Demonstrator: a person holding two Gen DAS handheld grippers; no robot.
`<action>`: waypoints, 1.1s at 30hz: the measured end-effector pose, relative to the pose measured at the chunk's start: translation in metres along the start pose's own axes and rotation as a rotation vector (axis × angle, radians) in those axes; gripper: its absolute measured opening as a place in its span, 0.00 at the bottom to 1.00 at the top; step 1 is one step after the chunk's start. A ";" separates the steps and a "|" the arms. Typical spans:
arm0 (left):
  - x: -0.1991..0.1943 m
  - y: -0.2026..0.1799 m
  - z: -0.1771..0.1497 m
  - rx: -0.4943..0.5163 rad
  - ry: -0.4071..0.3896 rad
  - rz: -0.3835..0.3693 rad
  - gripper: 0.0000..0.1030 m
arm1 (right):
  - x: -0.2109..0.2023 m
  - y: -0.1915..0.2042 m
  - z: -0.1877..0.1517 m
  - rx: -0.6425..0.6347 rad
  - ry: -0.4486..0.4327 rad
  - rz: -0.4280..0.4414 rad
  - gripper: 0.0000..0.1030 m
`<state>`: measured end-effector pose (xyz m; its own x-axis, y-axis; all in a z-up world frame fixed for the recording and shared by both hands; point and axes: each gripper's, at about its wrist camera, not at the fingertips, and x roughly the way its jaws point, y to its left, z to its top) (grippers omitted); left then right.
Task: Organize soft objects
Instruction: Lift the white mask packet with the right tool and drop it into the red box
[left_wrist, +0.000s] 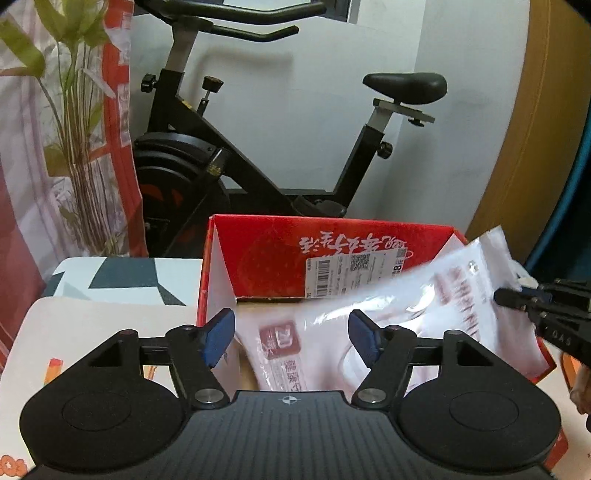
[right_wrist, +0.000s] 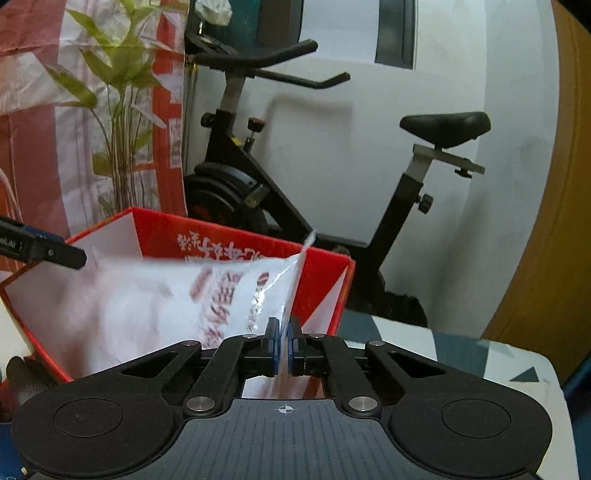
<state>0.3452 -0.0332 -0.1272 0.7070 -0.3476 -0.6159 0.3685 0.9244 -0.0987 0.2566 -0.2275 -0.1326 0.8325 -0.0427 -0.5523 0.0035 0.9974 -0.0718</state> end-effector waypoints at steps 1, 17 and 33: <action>0.000 0.001 0.000 -0.002 -0.003 -0.007 0.68 | 0.001 0.001 0.000 0.000 0.017 0.000 0.04; 0.002 0.005 -0.004 -0.031 -0.024 -0.029 0.68 | 0.060 0.032 0.019 -0.065 0.352 0.049 0.04; 0.010 0.014 -0.003 -0.049 -0.012 -0.026 0.68 | 0.117 0.045 0.020 -0.054 0.690 0.098 0.06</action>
<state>0.3556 -0.0235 -0.1367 0.7048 -0.3731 -0.6034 0.3571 0.9215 -0.1526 0.3657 -0.1866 -0.1838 0.2858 0.0029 -0.9583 -0.0961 0.9950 -0.0257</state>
